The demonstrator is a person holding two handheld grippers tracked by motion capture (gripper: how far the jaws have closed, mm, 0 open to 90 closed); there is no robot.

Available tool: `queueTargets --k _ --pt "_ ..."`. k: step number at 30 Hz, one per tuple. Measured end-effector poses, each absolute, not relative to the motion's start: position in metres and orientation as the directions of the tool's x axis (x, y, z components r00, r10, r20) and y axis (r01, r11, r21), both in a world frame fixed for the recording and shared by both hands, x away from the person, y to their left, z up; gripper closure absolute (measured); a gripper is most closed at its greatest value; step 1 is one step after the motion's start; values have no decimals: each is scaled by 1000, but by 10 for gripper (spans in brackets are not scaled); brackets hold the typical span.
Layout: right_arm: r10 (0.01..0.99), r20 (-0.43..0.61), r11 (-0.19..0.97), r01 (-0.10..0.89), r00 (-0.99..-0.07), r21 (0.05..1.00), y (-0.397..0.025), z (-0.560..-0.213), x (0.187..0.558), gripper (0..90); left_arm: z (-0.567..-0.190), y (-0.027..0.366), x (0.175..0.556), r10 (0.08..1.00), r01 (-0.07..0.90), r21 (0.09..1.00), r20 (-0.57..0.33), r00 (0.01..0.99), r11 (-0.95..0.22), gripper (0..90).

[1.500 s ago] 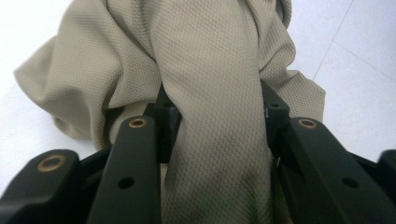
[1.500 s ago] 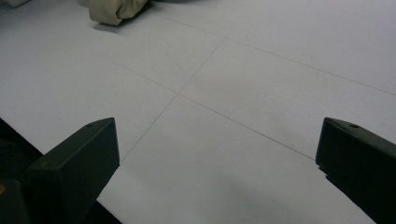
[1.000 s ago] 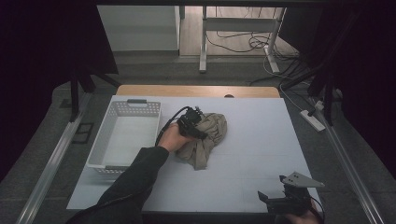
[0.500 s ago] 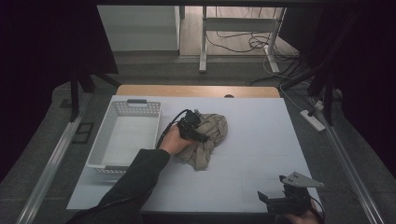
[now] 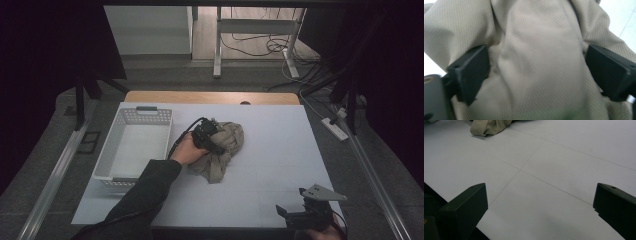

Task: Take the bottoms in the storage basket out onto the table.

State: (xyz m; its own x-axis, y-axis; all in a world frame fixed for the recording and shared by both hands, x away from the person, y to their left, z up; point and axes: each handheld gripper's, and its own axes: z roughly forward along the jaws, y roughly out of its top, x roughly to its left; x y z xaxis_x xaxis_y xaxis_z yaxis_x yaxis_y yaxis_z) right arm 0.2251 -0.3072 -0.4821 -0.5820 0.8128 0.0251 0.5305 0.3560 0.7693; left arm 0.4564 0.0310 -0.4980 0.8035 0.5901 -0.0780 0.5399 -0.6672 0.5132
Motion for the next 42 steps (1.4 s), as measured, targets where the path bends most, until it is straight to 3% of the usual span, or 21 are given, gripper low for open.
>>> queueTargets --k 12,32,42 --pt "813 24 358 532 -581 768 -307 -482 225 0 -482 36 452 576 543 581 -150 804 -606 0" --pt "814 22 359 532 -581 767 -307 -482 225 0 -460 49 442 544 477 652 -116 831 -590 0" --pt "815 23 358 533 -580 766 -307 -482 225 0 -455 59 437 536 477 676 -141 832 -562 0"
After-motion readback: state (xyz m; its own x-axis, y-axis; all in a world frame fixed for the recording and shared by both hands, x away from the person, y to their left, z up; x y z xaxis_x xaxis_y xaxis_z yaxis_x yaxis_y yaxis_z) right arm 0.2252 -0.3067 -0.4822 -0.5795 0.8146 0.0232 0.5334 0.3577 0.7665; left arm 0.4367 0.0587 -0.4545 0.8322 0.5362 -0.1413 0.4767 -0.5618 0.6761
